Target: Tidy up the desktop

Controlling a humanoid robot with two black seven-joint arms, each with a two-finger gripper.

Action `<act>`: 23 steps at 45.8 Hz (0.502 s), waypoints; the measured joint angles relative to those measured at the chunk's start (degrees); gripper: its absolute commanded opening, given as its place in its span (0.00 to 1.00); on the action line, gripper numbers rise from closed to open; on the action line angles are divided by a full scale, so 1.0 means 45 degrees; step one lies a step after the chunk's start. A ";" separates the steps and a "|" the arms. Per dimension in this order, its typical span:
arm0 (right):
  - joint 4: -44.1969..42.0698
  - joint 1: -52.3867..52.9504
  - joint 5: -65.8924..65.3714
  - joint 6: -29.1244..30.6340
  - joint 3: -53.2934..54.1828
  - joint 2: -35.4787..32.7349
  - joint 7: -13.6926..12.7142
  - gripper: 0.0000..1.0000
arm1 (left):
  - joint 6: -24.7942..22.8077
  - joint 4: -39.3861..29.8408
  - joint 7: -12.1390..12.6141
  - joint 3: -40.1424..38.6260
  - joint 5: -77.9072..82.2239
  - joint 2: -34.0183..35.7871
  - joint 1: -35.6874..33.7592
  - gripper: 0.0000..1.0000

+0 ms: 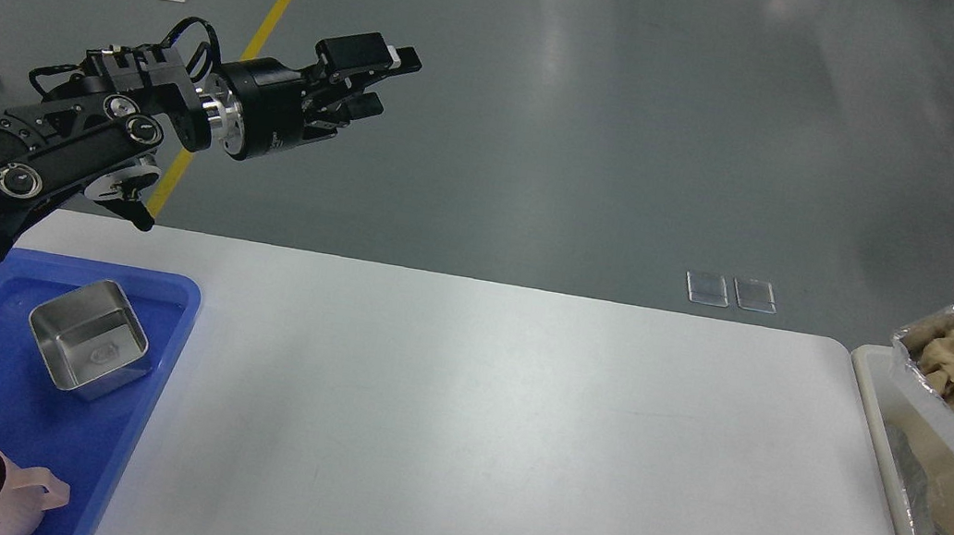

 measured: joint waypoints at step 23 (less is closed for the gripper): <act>-0.0885 -0.2168 0.2217 -0.0572 0.0159 0.0247 0.0117 0.68 | 0.0491 0.0048 0.0002 -0.1350 -0.0797 0.0559 0.1320 0.86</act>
